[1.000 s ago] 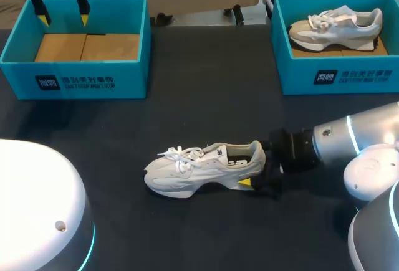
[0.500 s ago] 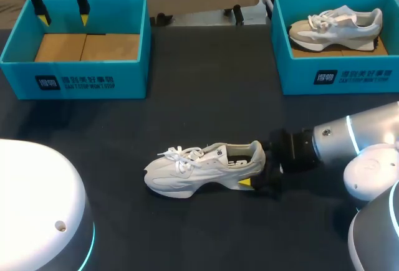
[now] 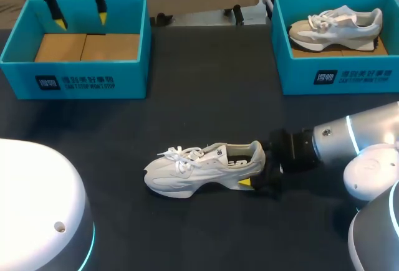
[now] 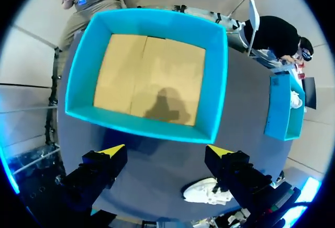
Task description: Take the shoe out of the shoebox, open the shoe tongue, remove and reinsert the insole, then place the shoe into the shoebox
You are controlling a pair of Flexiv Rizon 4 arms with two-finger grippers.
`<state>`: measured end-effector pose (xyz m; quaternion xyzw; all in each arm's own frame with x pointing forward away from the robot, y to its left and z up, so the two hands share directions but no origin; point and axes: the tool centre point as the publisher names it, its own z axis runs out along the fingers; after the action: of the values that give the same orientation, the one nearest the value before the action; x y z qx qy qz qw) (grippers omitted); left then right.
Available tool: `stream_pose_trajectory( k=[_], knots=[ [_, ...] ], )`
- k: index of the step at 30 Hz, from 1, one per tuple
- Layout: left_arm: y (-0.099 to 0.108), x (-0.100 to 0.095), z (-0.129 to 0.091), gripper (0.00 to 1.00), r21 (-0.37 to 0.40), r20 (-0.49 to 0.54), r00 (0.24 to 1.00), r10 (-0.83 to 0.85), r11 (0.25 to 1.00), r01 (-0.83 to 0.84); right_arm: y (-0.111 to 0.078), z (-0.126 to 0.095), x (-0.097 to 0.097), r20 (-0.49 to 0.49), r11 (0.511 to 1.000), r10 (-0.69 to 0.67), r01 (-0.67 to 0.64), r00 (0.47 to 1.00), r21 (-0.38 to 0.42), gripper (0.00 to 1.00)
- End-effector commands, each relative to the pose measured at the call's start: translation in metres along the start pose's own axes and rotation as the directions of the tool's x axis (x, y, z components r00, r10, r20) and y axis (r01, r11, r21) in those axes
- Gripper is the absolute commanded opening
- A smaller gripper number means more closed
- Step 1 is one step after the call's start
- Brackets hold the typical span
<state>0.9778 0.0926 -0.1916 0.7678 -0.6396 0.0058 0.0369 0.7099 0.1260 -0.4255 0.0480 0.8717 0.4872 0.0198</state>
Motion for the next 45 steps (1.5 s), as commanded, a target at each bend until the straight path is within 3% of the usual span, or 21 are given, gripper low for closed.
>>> stream_pose_trajectory(
  k=[1, 10, 11, 18, 25, 29, 45],
  knots=[
    [0.036, 0.008, 0.000, 1.00, 0.026, -0.003, 1.000, -0.012, 1.000, 0.012, -0.002, 0.007, 0.000, 0.002, 1.000, 0.002, -0.002, 1.000, 0.008, 0.00],
    [0.109, 0.053, 0.006, 1.00, 0.066, 0.098, 0.995, -0.024, 0.998, 0.017, -0.002, 0.007, 0.000, 0.002, 1.000, 0.002, -0.002, 1.000, 0.008, 0.00],
    [0.116, 0.057, 0.007, 1.00, 0.110, 0.115, 0.992, -0.042, 0.994, 0.030, -0.002, 0.007, 0.000, 0.002, 1.000, 0.002, -0.002, 1.000, 0.008, 0.00],
    [0.163, 0.082, 0.008, 1.00, 0.152, 0.084, 0.994, -0.064, 0.987, 0.051, -0.002, 0.007, 0.000, 0.002, 1.000, 0.002, -0.002, 1.000, 0.008, 0.00],
    [0.199, 0.094, 0.006, 1.00, 0.115, 0.022, 1.000, -0.003, 0.993, 0.000, -0.002, 0.007, 0.000, 0.002, 1.000, 0.002, -0.002, 1.000, 0.008, 0.00],
    [0.211, 0.102, 0.012, 1.00, 0.091, 0.029, 0.999, -0.026, 0.996, 0.024, -0.002, 0.007, 0.000, 0.002, 1.000, 0.002, -0.002, 1.000, 0.008, 0.00],
    [0.216, 0.103, 0.013, 1.00, 0.082, 0.034, 0.999, -0.021, 0.996, 0.019, -0.002, 0.007, 0.000, 0.002, 1.000, 0.002, -0.002, 1.000, 0.008, 0.00]
  ],
)
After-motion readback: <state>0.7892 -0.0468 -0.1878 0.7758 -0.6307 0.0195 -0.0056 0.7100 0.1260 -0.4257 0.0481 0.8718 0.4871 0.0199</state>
